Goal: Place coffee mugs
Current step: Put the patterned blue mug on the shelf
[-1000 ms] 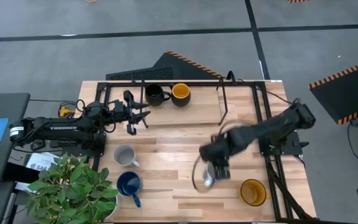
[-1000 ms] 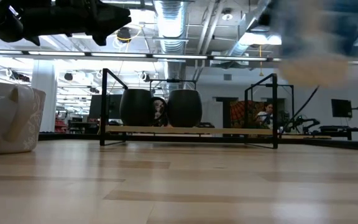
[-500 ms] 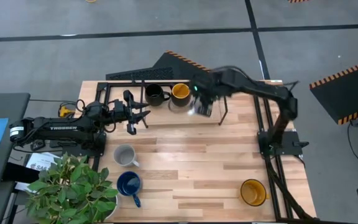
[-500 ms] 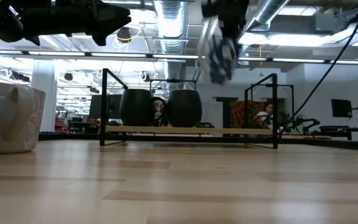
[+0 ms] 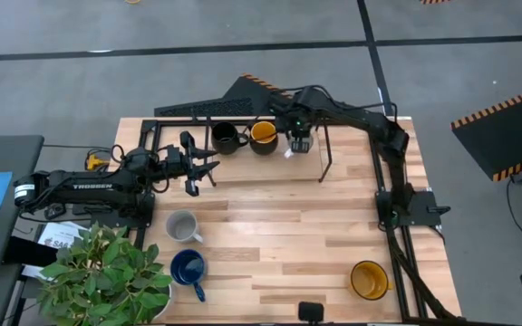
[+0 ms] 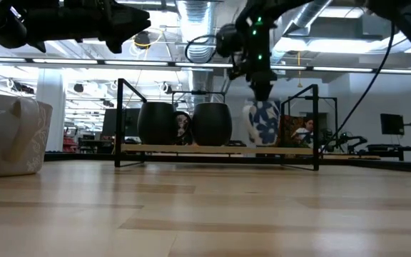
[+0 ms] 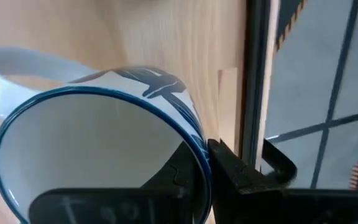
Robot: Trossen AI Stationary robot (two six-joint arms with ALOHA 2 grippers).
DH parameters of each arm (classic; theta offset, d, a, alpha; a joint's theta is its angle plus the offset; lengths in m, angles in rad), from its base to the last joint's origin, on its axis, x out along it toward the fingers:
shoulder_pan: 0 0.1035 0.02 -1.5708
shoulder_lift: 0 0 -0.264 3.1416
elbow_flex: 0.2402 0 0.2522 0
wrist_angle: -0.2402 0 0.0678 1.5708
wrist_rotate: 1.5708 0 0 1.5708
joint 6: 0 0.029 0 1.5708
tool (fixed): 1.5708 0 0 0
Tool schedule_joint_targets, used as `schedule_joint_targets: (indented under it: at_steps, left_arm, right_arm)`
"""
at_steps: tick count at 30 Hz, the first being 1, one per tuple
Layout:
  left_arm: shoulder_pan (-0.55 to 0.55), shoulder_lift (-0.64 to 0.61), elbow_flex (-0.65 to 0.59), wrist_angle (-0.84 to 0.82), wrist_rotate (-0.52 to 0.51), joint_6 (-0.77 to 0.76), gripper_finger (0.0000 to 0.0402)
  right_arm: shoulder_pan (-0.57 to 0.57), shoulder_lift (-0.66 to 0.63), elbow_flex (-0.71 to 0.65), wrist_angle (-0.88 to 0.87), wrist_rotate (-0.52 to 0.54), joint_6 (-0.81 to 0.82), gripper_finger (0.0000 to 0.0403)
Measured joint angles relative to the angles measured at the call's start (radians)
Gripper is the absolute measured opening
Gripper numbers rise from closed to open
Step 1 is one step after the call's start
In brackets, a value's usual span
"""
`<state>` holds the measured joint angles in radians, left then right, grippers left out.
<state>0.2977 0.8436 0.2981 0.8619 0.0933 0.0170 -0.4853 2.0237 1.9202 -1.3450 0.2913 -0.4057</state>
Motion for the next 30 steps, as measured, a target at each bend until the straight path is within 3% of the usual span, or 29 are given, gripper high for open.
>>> schedule_joint_targets:
  at_steps: [17, 30]
  left_arm:
    - [0.000, 0.000, 0.000, 0.003, -0.002, 0.005, 0.0128]
    - [0.000, 0.000, 0.000, 0.003, -0.003, 0.005, 0.0128]
  right_arm:
    - [-0.093, 0.030, 0.002, 0.119, -0.031, -0.048, 0.0046]
    - [-0.050, 0.025, -0.001, 0.119, -0.053, -0.063, 0.0060]
